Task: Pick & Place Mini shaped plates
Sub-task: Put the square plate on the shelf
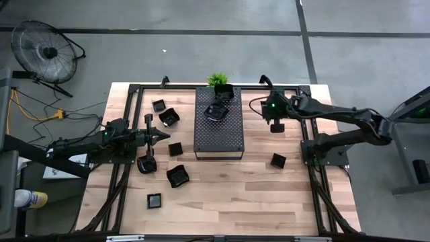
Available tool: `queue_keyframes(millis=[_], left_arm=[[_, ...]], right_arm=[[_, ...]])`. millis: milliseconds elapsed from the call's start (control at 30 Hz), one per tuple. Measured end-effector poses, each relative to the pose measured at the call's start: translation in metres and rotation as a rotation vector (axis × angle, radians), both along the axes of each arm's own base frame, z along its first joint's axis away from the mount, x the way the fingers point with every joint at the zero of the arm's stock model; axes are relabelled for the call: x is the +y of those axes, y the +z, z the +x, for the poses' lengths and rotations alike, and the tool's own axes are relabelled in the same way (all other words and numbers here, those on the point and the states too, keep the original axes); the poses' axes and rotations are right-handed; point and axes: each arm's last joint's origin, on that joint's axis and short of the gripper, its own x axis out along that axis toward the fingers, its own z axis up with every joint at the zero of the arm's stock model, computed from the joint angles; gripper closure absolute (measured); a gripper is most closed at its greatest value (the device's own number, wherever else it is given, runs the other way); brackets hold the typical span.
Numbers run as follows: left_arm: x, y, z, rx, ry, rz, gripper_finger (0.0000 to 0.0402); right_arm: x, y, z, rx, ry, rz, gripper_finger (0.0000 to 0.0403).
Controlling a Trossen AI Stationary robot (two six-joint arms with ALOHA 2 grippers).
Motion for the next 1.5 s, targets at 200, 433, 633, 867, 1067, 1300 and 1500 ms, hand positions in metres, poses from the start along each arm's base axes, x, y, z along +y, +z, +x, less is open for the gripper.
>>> queue_keyframes(millis=[200,433,633,867,1067,1300,1500], left_arm=[[0.000,0.000,0.000,0.000,0.000,0.000,0.0400],[0.000,0.000,0.000,0.000,0.000,0.000,0.0400],[0.000,0.000,0.000,0.000,0.000,0.000,0.0400],[0.000,0.000,0.000,0.000,0.000,0.000,0.0400],[0.000,0.000,0.000,0.000,0.000,0.000,0.0400],[0.000,0.000,0.000,0.000,0.000,0.000,0.0400],[0.000,0.000,0.000,0.000,0.000,0.000,0.0400]], right_arm=[[0.034,0.023,0.005,-0.052,0.083,0.016,0.0403],[0.073,0.039,0.016,-0.077,0.260,-0.012,0.0403],[0.103,0.046,0.023,-0.136,0.371,-0.087,0.0402],[0.134,0.058,0.033,-0.328,0.499,-0.079,0.0402],[0.155,0.064,0.049,-0.478,0.612,-0.067,0.0402],[0.168,0.049,0.082,-0.497,0.582,-0.052,0.0402],[0.173,0.052,0.119,-0.337,0.481,-0.023,0.0402]])
